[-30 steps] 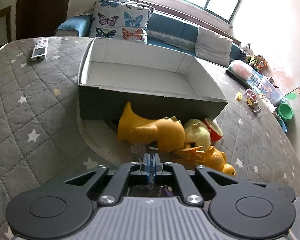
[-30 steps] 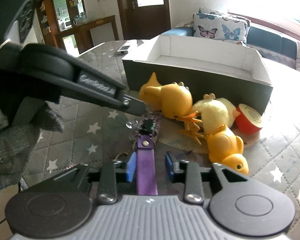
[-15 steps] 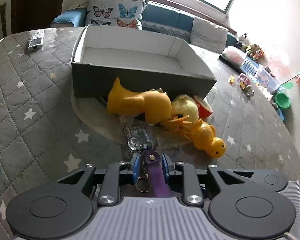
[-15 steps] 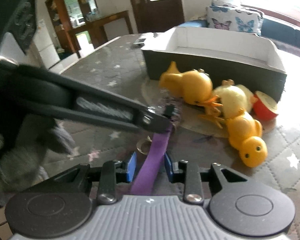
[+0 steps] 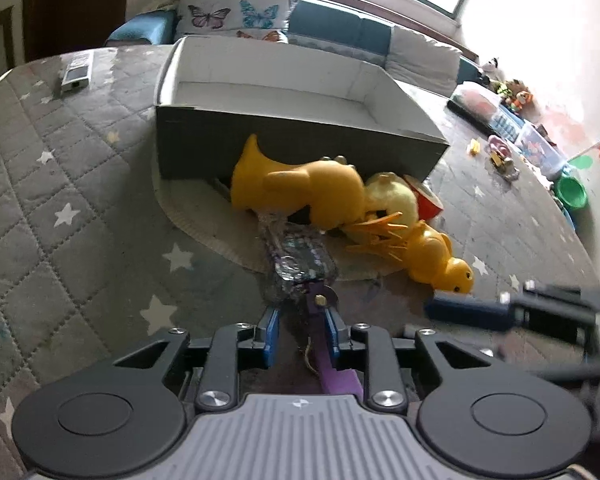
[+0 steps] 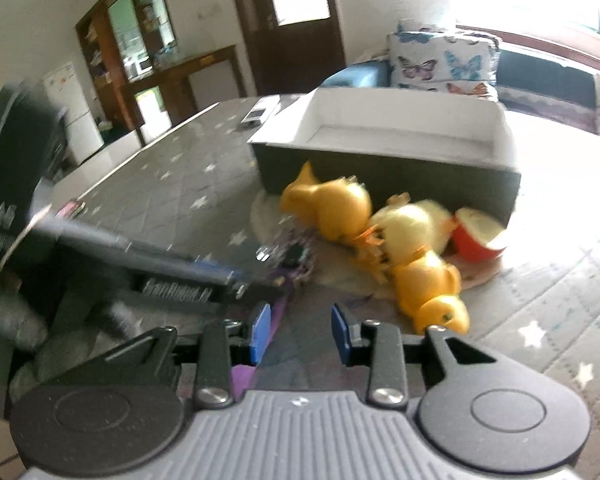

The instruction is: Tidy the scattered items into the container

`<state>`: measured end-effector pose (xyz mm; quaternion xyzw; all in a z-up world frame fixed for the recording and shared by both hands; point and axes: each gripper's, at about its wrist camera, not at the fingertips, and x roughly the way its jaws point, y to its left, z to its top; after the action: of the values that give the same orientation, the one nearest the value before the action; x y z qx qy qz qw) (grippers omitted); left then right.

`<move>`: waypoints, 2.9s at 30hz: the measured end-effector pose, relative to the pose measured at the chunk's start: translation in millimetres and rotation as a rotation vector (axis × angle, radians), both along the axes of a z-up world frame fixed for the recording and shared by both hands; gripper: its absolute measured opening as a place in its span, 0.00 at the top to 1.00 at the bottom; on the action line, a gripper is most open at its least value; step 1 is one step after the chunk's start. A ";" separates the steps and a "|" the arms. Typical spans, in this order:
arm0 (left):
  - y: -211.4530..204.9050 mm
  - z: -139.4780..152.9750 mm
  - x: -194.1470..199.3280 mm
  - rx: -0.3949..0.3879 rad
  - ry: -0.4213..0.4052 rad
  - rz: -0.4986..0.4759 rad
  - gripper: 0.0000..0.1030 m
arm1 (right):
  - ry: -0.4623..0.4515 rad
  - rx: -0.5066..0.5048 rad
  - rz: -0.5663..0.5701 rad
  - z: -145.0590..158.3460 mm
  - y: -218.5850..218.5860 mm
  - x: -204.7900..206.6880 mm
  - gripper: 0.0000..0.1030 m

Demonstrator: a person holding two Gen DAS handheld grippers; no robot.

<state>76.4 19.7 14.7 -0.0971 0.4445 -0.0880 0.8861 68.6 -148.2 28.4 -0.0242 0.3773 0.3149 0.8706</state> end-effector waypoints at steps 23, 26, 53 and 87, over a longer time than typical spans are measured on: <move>15.5 -3.0 -6.1 0.069 -0.011 -0.014 0.87 | 0.101 0.028 -0.004 -2.5 30.8 52.7 0.66; 20.1 -2.9 -6.7 0.076 -0.017 -0.014 0.87 | 0.092 0.021 0.001 -0.1 32.6 54.0 0.66; 14.9 -7.8 -4.9 0.080 -0.045 -0.085 0.77 | 0.109 0.049 -0.005 -1.7 49.1 71.3 0.61; 13.9 -8.8 -15.0 0.079 -0.067 -0.131 0.78 | 0.192 0.084 -0.059 -2.4 52.9 85.0 0.84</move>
<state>61.5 33.6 5.8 -0.0295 0.4234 -0.1314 0.8959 153.6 -95.3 26.0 0.0538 0.4461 0.3054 0.8396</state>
